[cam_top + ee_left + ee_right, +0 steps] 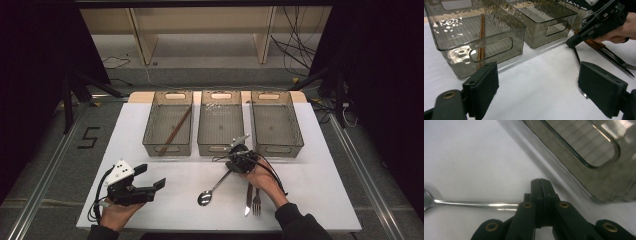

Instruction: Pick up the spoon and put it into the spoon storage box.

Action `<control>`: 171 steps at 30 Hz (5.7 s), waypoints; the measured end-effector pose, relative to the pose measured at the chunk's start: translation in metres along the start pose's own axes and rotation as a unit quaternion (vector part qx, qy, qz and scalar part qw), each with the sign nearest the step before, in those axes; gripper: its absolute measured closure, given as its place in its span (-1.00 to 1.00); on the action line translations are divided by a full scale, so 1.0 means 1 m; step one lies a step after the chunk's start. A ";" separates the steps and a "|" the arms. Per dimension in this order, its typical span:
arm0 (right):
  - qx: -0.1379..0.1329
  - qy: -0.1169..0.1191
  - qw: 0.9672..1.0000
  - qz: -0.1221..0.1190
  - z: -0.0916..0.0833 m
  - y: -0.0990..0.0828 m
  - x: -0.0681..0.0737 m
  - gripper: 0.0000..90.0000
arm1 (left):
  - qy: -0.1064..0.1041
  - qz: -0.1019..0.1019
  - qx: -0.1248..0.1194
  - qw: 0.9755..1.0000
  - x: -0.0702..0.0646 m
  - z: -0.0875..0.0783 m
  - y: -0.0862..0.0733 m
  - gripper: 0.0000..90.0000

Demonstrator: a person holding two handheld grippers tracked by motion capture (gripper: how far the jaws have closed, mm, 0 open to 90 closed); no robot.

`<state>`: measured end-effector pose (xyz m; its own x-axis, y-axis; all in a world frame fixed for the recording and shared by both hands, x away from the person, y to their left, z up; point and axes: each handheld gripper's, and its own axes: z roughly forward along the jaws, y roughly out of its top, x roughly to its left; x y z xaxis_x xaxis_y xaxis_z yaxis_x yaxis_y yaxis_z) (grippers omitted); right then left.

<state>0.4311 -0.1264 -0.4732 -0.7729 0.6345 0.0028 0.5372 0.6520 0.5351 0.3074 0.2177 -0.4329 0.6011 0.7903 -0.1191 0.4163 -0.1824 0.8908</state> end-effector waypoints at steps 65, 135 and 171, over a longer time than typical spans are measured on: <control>0.183 0.125 0.900 -0.375 -0.006 0.022 0.051 0.75 | -0.005 0.002 -0.009 1.000 -0.001 0.000 -0.001 -0.63; -0.062 -0.046 0.988 0.131 -0.045 0.107 -0.071 0.89 | -0.006 -0.002 -0.024 1.000 0.001 -0.001 -0.001 -0.64; 0.007 -0.029 0.987 0.159 -0.010 0.093 -0.069 0.50 | -0.010 -0.001 -0.033 0.999 0.001 -0.004 -0.002 -0.64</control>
<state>0.5313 -0.1132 -0.4153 -0.5438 0.8306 0.1199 0.7542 0.4211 0.5038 0.3044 0.2216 -0.4330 0.6133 0.7793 -0.1290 0.3726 -0.1414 0.9172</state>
